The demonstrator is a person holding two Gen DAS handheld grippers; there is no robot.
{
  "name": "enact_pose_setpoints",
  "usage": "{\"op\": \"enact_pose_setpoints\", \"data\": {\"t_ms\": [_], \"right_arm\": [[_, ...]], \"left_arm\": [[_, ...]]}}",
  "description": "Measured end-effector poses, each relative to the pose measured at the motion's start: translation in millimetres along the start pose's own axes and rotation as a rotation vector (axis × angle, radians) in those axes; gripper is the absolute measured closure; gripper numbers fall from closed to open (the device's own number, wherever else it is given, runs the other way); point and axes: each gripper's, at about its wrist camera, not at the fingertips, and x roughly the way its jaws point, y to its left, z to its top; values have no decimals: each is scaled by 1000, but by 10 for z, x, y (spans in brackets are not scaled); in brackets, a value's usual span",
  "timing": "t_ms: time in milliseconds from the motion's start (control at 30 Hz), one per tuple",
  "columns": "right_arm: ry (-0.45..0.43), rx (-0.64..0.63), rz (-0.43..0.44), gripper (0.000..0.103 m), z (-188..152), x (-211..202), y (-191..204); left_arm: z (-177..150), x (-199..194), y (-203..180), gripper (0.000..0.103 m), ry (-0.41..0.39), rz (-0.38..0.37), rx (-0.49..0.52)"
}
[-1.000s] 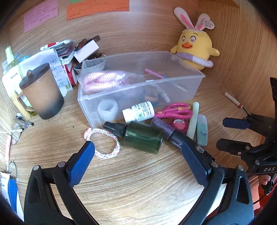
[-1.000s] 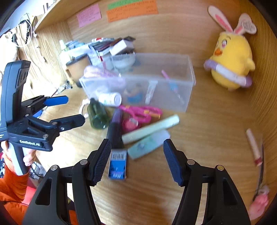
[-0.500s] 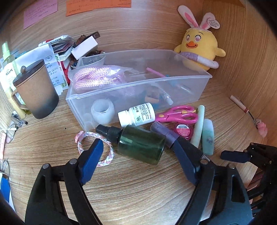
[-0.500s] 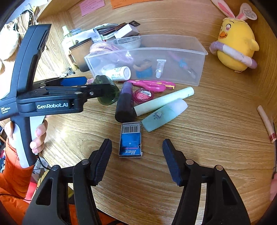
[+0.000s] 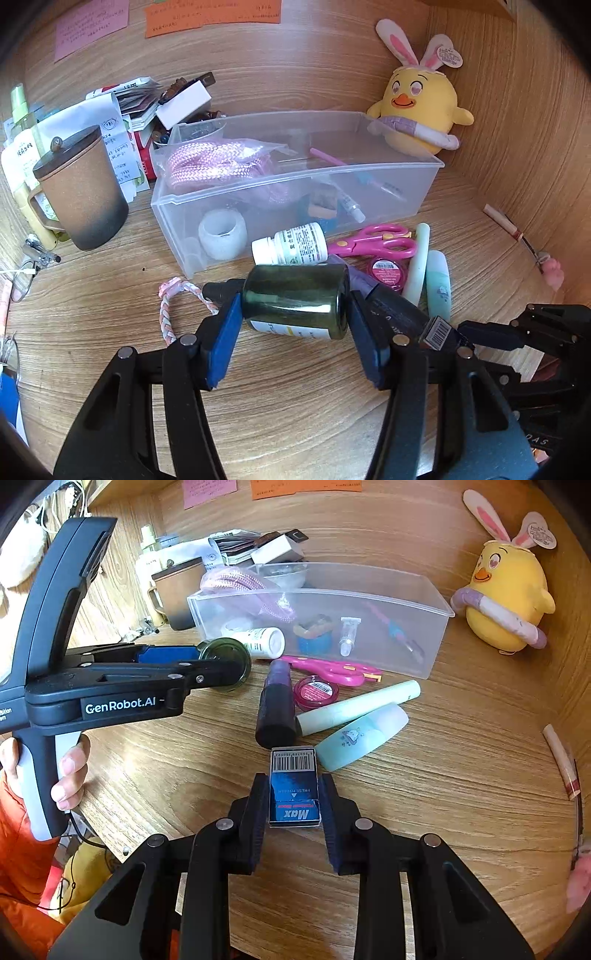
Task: Organize objects
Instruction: 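Grasp the green bottle with the left gripper while the right grasps the blue Max box, then lower the green bottle and Max box into the clear box and open both grippers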
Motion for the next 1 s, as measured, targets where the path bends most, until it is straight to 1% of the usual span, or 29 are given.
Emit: {"op": "enact_pose_setpoints", "data": {"t_ms": [200, 333, 567, 700, 867, 933, 1000], "right_arm": [[-59, 22, 1, 78, 91, -196, -49], [-110, 34, 0, 78, 200, -314, -83], [-205, 39, -24, 78, 520, -446, -150], [-241, 35, -40, 78, 719, -458, -197], [-264, 14, -59, 78, 945, -414, -231], [-270, 12, -72, 78, 1034, -383, -252], [-272, 10, -83, 78, 1120, -340, -273]], "left_arm": [[-1, -231, 27, 46, -46, -8, -21], [55, -428, 15, 46, -102, -7, -23], [237, -696, 16, 46, -204, 0, -23], [350, -764, 12, 46, -243, 17, -16], [513, -794, 8, 46, -282, 27, -5], [592, -768, 15, 46, -286, 31, -5], [672, -707, 36, 46, -276, 15, -8]]}}
